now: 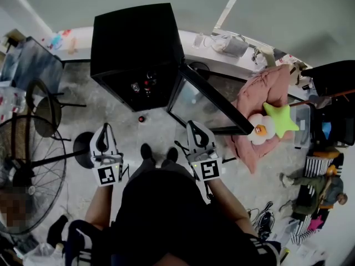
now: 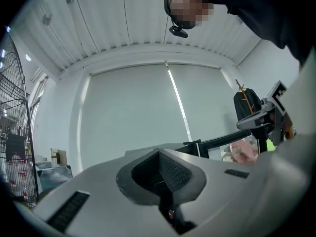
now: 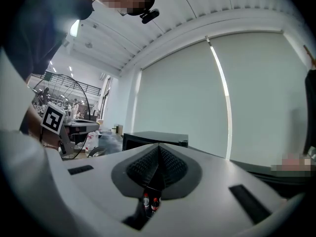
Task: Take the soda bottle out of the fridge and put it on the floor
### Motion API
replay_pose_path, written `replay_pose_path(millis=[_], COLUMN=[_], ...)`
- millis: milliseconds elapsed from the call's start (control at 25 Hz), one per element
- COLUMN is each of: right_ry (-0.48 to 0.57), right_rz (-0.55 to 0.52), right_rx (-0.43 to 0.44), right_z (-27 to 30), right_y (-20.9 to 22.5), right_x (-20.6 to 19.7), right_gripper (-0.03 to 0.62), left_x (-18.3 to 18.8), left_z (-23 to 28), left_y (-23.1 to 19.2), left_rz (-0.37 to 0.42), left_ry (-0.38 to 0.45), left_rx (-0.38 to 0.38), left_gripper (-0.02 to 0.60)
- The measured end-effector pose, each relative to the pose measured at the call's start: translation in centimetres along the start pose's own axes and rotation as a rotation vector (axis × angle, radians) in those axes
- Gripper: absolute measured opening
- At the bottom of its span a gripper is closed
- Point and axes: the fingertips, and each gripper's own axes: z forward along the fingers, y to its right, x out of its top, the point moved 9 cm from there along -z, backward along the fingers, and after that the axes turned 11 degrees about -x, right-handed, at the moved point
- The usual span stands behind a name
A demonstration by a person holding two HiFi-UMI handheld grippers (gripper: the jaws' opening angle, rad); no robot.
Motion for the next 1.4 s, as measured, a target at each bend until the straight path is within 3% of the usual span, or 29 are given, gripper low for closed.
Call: replay_pose_path(millis=[600, 1400], right_ry=[-0.004, -0.064], right_rz=[-0.021, -0.057], right_rx=[-0.072, -0.062], right_z=[-0.4, 0.9], right_y=[0.8, 0.8], right_x=[0.4, 0.2], right_gripper=[0.018, 0.018], left_x=[0.6, 0.6], left_z=[-0.4, -0.3], left_y=[0.0, -0.1], left_rz=[0.009, 0.016], left_ry=[0.023, 0.011], left_rx=[0.034, 0.025], left_gripper=[0.023, 0.023])
